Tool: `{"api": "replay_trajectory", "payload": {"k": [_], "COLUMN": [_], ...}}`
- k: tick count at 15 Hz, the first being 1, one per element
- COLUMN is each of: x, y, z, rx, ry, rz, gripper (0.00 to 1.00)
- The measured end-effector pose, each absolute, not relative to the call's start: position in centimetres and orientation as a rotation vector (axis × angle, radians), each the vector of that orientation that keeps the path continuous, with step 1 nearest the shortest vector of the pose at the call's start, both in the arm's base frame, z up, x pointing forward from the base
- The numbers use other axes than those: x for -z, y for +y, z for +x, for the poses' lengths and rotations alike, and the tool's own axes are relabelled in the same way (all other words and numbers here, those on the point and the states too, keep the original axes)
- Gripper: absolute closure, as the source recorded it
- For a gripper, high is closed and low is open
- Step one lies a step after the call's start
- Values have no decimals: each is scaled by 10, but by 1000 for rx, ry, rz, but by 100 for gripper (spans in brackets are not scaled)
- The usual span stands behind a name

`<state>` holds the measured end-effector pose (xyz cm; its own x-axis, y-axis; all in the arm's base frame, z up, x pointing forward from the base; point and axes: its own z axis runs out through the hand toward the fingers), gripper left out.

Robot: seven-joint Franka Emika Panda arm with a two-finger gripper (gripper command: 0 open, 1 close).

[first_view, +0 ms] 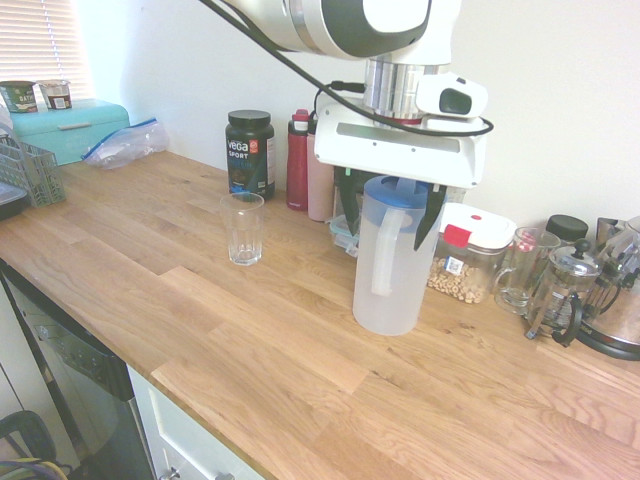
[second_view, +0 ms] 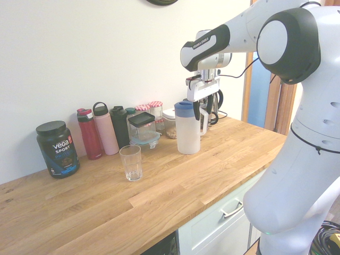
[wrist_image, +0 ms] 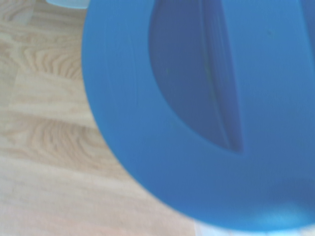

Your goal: Pour me some water

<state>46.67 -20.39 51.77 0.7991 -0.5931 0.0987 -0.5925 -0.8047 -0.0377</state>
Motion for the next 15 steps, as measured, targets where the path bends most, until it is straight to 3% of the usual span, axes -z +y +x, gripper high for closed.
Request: {"api": "replay_trajectory", "payload": {"k": [15], "x": [-506], "y": [-206], "z": [472], "rx": [148], "ry": [979], "rz": [-2990], "gripper": [100]}}
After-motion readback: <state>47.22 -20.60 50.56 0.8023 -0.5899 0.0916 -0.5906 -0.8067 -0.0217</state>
